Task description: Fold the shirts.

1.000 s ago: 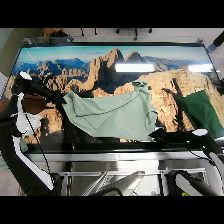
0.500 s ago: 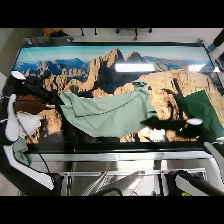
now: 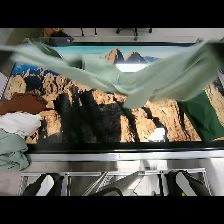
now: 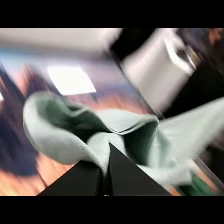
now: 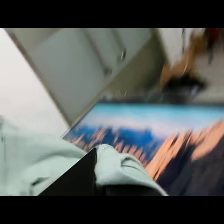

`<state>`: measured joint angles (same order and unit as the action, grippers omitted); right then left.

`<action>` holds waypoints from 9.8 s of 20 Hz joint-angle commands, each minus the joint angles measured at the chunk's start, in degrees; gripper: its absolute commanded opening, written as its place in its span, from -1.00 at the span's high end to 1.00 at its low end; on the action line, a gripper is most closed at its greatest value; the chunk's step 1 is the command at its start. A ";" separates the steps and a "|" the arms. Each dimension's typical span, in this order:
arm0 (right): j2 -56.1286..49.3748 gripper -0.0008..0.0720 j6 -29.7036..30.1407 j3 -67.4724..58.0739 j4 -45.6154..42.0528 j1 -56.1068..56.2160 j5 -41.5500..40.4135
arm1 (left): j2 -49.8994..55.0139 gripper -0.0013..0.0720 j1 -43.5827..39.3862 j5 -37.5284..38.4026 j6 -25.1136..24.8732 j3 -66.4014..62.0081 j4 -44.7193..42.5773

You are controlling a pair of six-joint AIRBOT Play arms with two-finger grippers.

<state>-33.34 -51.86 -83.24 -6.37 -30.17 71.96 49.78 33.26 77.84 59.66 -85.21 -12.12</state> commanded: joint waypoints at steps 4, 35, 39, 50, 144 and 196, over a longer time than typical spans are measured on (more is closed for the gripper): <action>-1.11 0.92 1.05 -17.27 0.15 -3.30 -3.65 | -20.24 0.93 10.03 -13.07 3.39 -6.27 -10.84; 2.62 0.92 4.28 -10.75 -4.55 3.37 -10.91 | -8.94 0.93 8.85 3.21 11.34 -8.72 -18.47; -2.84 0.92 3.48 -8.66 -4.98 1.57 -6.14 | -6.36 0.93 2.75 -0.09 13.92 -5.84 -30.91; -55.04 0.92 12.92 6.73 -1.99 21.53 -21.51 | 46.86 0.93 -29.68 -20.31 12.83 0.44 -47.63; -59.39 -0.01 -5.07 -21.62 -26.91 15.89 -7.82 | 68.37 -0.91 -21.86 3.91 13.05 -35.36 -35.93; -7.39 0.92 4.31 -9.22 7.32 1.68 -4.37 | 6.49 0.93 7.82 8.81 -3.10 -2.40 22.14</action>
<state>-48.82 -48.71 -80.23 -5.19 -25.36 73.93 63.81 35.20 86.37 56.69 -75.96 -4.93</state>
